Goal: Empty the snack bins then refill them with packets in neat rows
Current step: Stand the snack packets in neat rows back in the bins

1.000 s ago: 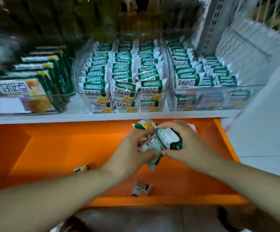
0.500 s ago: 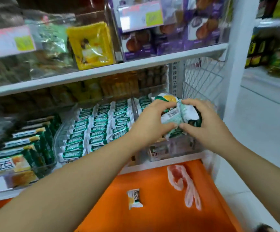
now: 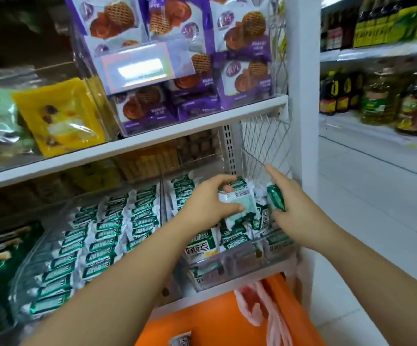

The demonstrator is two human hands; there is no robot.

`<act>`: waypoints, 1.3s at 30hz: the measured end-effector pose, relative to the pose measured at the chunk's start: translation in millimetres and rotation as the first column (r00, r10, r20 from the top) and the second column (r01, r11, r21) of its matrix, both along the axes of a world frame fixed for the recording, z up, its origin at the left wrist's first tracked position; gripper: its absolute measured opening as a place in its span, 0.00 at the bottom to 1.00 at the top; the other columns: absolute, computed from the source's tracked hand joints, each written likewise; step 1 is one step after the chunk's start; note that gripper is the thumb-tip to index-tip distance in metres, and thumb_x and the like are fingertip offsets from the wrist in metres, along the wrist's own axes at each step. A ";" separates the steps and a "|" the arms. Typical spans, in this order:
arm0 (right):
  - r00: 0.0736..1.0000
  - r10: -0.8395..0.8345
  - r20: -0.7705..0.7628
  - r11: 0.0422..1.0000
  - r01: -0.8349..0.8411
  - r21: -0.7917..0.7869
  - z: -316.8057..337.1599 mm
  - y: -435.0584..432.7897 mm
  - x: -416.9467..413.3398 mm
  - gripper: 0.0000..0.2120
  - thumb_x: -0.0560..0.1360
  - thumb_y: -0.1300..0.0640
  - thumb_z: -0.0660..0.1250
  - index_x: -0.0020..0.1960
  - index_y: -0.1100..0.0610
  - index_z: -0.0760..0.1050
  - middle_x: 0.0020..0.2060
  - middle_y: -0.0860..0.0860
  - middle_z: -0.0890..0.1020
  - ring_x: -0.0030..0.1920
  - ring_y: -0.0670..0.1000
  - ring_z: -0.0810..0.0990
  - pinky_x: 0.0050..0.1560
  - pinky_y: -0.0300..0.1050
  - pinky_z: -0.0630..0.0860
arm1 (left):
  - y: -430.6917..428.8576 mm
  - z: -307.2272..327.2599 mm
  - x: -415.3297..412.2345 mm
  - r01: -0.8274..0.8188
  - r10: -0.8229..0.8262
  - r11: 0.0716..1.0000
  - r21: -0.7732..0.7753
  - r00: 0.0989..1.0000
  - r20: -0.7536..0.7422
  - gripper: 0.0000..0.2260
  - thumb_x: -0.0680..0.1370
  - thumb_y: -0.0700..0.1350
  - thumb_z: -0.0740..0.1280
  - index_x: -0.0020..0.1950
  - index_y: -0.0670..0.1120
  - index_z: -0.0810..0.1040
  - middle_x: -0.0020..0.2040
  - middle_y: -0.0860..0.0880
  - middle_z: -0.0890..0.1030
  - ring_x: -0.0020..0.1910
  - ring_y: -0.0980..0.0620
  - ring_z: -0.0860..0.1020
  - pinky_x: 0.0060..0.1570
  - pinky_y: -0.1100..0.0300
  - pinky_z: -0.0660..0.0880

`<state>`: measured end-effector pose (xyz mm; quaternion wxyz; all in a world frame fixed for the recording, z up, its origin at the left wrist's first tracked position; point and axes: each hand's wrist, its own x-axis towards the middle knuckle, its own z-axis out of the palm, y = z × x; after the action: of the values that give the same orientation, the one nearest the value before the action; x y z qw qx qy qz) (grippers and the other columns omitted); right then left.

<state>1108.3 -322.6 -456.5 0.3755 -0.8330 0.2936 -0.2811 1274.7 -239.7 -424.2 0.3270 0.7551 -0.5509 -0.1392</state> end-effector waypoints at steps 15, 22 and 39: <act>0.881 0.020 0.472 1.000 -0.007 -0.028 6.8 36.7 -6.3 0.11 0.74 0.62 0.68 0.45 0.45 0.79 0.61 0.38 0.71 0.59 0.33 0.72 0.54 0.31 0.75 | 32.0 12.4 -27.1 -0.260 -0.035 0.957 -0.126 0.329 -0.944 0.14 0.77 0.33 0.65 0.61 0.44 0.74 0.47 0.43 0.84 0.36 0.51 0.83 0.32 0.57 0.81; 0.930 -0.026 0.366 0.977 -0.054 0.206 11.5 26.8 -17.5 0.29 0.67 0.58 0.76 0.62 0.42 0.67 0.57 0.38 0.77 0.58 0.39 0.75 0.58 0.40 0.73 | 48.6 18.6 -42.0 -0.204 -0.029 0.950 -0.235 0.694 -0.720 0.20 0.74 0.28 0.66 0.63 0.45 0.75 0.46 0.46 0.83 0.35 0.58 0.81 0.36 0.68 0.76; 0.933 0.174 0.315 0.725 -0.338 0.600 21.7 17.7 -41.3 0.10 0.72 0.65 0.68 0.54 0.61 0.78 0.45 0.56 0.85 0.44 0.52 0.84 0.45 0.42 0.80 | 67.6 -4.8 -4.4 0.725 -0.199 0.687 -0.045 0.247 0.949 0.08 0.83 0.40 0.58 0.58 0.43 0.75 0.56 0.45 0.81 0.55 0.47 0.76 0.64 0.52 0.71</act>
<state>1067.0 -304.9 -434.8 0.7065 -0.6452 0.2063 -0.2049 1270.2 -172.1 -429.0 0.0970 0.3889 -0.8537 0.3324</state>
